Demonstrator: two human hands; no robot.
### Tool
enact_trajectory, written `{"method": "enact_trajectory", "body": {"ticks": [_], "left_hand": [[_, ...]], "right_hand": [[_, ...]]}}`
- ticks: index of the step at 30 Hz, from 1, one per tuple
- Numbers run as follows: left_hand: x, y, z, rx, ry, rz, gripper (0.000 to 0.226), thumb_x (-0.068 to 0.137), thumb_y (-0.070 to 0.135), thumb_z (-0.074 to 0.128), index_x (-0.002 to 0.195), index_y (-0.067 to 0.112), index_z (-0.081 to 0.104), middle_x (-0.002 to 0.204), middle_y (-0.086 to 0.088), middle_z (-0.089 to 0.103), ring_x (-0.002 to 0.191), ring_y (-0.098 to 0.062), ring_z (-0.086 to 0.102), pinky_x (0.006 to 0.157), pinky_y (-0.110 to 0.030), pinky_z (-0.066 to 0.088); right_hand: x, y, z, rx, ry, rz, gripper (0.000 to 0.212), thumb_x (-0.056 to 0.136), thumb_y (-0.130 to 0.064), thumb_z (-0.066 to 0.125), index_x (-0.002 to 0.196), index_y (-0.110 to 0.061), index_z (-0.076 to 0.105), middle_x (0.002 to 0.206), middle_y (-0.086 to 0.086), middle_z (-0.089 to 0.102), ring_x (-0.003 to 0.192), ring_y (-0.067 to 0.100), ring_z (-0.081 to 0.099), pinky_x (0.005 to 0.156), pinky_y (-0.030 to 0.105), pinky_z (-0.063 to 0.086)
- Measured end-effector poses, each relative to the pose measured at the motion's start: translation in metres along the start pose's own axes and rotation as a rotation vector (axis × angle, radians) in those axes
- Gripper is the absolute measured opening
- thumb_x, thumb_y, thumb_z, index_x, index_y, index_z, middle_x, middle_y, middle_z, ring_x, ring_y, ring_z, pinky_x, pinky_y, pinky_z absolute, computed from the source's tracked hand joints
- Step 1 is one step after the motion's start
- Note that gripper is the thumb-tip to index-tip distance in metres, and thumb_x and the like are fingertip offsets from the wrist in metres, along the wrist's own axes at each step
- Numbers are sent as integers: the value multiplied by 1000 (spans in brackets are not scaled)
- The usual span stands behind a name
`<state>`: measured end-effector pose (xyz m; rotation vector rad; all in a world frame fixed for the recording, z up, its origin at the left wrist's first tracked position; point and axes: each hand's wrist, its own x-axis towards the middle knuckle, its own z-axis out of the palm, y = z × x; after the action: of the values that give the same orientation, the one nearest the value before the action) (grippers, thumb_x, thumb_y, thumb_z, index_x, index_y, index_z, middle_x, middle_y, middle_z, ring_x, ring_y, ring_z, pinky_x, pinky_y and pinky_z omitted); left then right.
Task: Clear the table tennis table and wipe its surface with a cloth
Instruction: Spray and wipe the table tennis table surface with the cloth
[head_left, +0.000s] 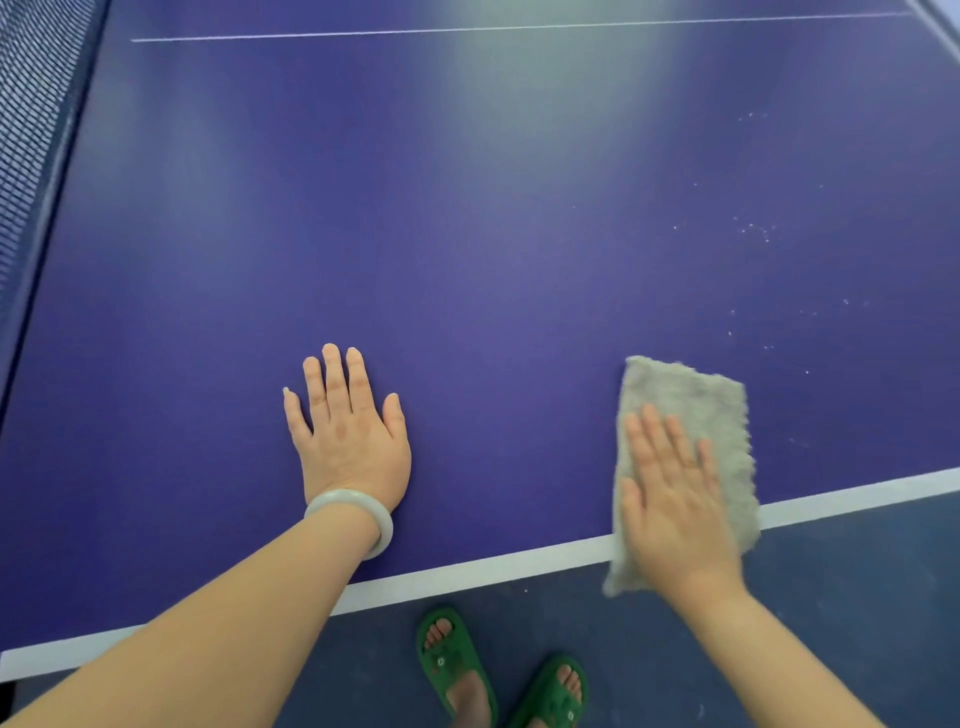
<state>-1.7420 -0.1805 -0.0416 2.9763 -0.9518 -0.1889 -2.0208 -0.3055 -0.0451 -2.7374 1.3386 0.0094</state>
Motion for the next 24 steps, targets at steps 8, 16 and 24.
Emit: {"method": "enact_trajectory", "body": {"ticks": [8,16,24], "left_hand": [[0,0,1,11,6,1,65,101,45,12,157,16,-2,166,-4,-5,152,-23,-8,123,-49,-1],[2,-2,3,-4,20,0,65,101,46,12,158,16,2,166,-2,-2,152,-21,-6,123,-46,-2],[1,23,-6,-147,17,4,62,103,36,31,157,11,13,165,-5,1,152,-21,-4,124,-43,-1]], "right_hand": [[51,-61,2,18,4,11,65,95,-33,17,157,-13,18,164,3,13,152,25,9,121,49,2],[70,-83,-1,73,-91,-358,60,101,-39,11,158,-23,5,165,-6,-2,151,13,-10,123,44,-3],[93,2,-5,63,1,211,68,94,-39,-2,158,-19,3,165,-2,-1,152,16,-5,123,45,-5]]}}
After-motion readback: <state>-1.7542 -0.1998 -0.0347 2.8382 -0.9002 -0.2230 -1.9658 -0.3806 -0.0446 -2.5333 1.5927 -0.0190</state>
